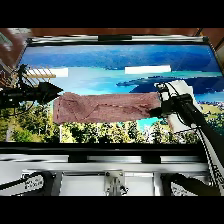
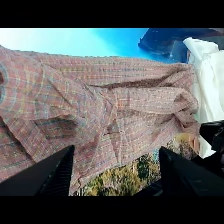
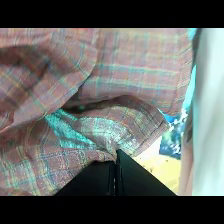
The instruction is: Fold the shirts.
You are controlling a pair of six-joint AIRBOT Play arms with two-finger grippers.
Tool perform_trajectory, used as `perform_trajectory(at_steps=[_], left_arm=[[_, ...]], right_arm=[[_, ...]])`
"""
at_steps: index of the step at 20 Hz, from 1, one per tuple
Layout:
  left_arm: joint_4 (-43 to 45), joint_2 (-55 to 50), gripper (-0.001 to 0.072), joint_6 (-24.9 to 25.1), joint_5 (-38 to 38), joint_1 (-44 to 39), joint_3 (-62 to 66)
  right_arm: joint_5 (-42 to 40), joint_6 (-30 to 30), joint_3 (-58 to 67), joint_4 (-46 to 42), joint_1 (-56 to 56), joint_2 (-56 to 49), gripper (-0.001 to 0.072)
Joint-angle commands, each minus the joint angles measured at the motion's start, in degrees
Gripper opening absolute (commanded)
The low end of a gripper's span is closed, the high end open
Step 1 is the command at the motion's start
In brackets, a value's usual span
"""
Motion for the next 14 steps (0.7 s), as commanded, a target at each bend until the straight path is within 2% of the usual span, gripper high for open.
perform_trajectory(at_steps=[1, 2, 3, 5, 6, 7, 8, 9, 11, 14], left_arm=[[0.0, 0.0, 0.0620, 0.0, 0.0, 0.1, 0.0], [0.0, 0.0, 0.0620, 0.0, 0.0, 0.1, 0.0], [0.0, 0.0, 0.0620, 0.0, 0.0, 0.1, 0.0], [0.0, 0.0, 0.0620, 0.0, 0.0, 0.1, 0.0], [0.0, 0.0, 0.0620, 0.0, 0.0, 0.1, 0.0], [0.0, 0.0, 0.0620, 0.0, 0.0, 0.1, 0.0], [0.0, 0.0, 0.0620, 0.0, 0.0, 0.1, 0.0], [0.0, 0.0, 0.0620, 0.0, 0.0, 0.1, 0.0], [0.0, 0.0, 0.0620, 0.0, 0.0, 0.1, 0.0], [0.0, 0.0, 0.0620, -0.1, 0.0, 0.1, 0.0]], right_arm=[[2.6, 7.3, 0.0, -4.7, -0.3, 0.1, 0.0171], [1.7, 9.7, 0.1, -5.5, -1.2, 0.0, 0.0344], [-0.2, 11.4, 0.2, -5.2, -2.6, 0.1, 0.0392], [-4.9, 11.1, 1.5, -4.1, -5.1, 0.7, 0.0394], [-6.2, 8.1, 2.1, -3.1, -5.6, 1.5, 0.0395], [-6.4, 2.8, 2.2, -0.8, -5.6, 3.1, 0.0439], [-6.6, -2.7, 2.2, 2.7, -5.0, 4.7, 0.0583], [-6.7, -5.7, 2.2, 7.2, -4.3, 6.4, 0.0583], [-7.1, -6.9, 2.2, 15.2, -2.4, 8.2, 0.0583], [-7.1, -6.2, 2.2, 19.4, 1.7, 6.1, 0.0583]])
